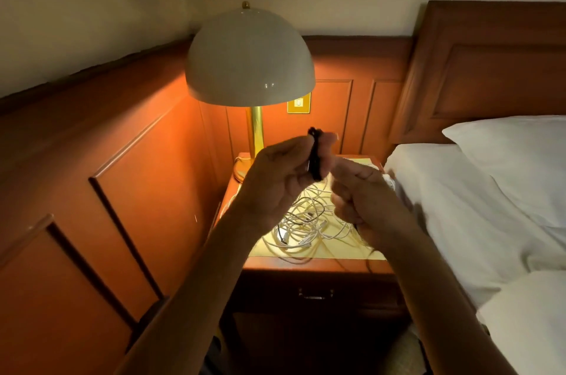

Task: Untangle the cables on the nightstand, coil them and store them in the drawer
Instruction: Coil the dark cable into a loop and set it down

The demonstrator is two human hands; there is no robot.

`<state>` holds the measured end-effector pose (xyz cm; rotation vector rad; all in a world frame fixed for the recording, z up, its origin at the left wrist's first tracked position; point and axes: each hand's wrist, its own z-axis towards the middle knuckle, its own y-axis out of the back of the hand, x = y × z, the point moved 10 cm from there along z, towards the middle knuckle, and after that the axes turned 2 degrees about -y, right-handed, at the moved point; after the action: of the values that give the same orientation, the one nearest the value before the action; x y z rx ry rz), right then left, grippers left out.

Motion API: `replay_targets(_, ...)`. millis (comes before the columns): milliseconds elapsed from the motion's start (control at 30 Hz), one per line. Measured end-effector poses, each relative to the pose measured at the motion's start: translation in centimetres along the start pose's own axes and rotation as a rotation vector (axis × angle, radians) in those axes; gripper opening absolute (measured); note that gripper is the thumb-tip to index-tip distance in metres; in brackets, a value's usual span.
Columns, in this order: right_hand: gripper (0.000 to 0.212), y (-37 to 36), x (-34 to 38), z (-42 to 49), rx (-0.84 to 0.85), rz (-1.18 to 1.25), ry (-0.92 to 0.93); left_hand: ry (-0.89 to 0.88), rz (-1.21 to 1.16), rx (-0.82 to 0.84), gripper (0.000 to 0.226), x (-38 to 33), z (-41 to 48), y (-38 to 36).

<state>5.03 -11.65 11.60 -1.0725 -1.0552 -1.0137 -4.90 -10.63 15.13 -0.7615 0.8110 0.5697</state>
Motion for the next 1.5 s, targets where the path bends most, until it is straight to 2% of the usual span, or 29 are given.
replay_targets(100, 0.034, -1.0, -1.9, -0.3, -0.076, -0.076, -0.046, -0.062, -0.351, -0.31, 0.024, 1.6, 1.2, 2.3)
replay_targets(133, 0.029, -1.2, -2.5, -0.4, -0.075, -0.103, -0.073, -0.106, -0.349, -0.415, 0.021, 1.8, 1.3, 3.6)
replay_targets(200, 0.02, -1.1, -3.2, -0.9, -0.069, -0.162, -0.134, -0.245, -0.032, -0.553, 0.018, 0.9, 1.1, 5.9)
replay_targets(267, 0.02, -0.2, -2.6, -1.2, -0.084, -0.3, -0.149, -0.373, 0.458, -0.531, 0.019, -0.4, 0.7, 5.8)
replay_targets(367, 0.016, 1.3, 0.2, -0.7, -0.108, -0.657, -0.024, -0.46, 1.09, -0.284, 0.017, 0.1, 0.3, 3.6)
replay_targets(400, 0.013, 1.6, 1.3, -0.6, -0.12, -0.787, 0.025, -0.482, 1.25, -0.193, 0.019, 0.8, 0.1, 3.2)
replay_targets(433, 0.01, 2.0, 2.3, -0.4, -0.145, -0.898, 0.061, -0.444, 1.295, -0.108, 0.021, 1.7, 0.0, 3.4)
replay_targets(500, 0.004, 3.2, 4.9, -0.1, -0.207, -0.99, 0.15, -0.153, 1.127, 0.067, 0.021, 4.4, 0.2, 5.4)
replay_targets(567, 0.001, 3.9, 7.0, 0.8, -0.194, -0.992, 0.235, 0.181, 0.768, 0.222, 0.023, 7.2, -0.9, 6.8)
replay_targets(633, 0.002, 3.8, 7.3, 2.1, -0.096, -0.999, 0.26, 0.347, 0.35, 0.25, 0.023, 7.7, -2.5, 7.0)
replay_targets(733, 0.011, 3.5, 6.3, 3.4, -0.026, -0.87, 0.271, 0.331, -0.137, 0.189, 0.021, 6.1, -3.0, 6.1)
replay_targets(833, 0.01, 3.4, 4.6, 3.9, -0.09, -0.693, 0.295, 0.202, -0.543, 0.139, 0.024, 3.4, -1.9, 4.3)
replay_targets(900, 0.013, 2.2, 2.5, 3.5, -0.124, -0.665, 0.283, 0.087, -0.77, 0.005, 0.025, 2.2, -0.5, 4.2)
replay_targets(967, 0.018, 0.4, 0.3, 2.6, -0.137, -0.703, 0.283, -0.013, -0.858, -0.224, 0.028, 2.4, 1.0, 5.0)
replay_targets(1033, 0.019, -0.8, -1.5, 1.7, -0.16, -0.77, 0.252, -0.098, -0.681, -0.464, 0.03, 3.2, 1.8, 7.0)
replay_targets(1100, 0.021, -1.7, -2.4, 1.1, -0.134, -0.859, 0.219, -0.218, -0.147, -0.649, 0.023, 2.3, 1.3, 9.4)
replay_targets(1133, 0.021, -1.8, -2.1, 1.0, -0.115, -0.914, 0.232, -0.299, 0.199, -0.661, 0.02, 1.0, 1.0, 9.3)
replay_targets(1200, 0.022, -1.5, -0.5, 0.8, -0.083, -1.018, 0.25, -0.442, 0.856, -0.489, 0.016, -0.6, 0.7, 6.5)
replay_targets(1233, 0.02, -1.1, 0.3, 0.8, -0.061, -1.064, 0.243, -0.492, 1.1, -0.374, 0.016, -0.5, 0.5, 4.7)
replay_targets(1267, 0.018, -0.7, 1.2, 0.8, -0.038, -1.11, 0.237, -0.519, 1.242, -0.276, 0.017, -0.2, 0.4, 3.7)
replay_targets(1333, 0.015, 0.1, 3.0, 0.7, -0.018, -1.163, 0.25, -0.467, 1.276, -0.131, 0.018, 0.5, 0.5, 4.1)
replay_targets(1400, 0.013, 0.8, 4.7, 0.6, -0.031, -1.187, 0.299, -0.273, 1.215, 0.004, 0.02, 1.9, 0.5, 5.3)
replay_targets(1500, 0.01, 1.5, 6.0, 1.3, -0.017, -1.146, 0.367, 0.023, 0.897, 0.15, 0.025, 4.6, -1.0, 5.4)
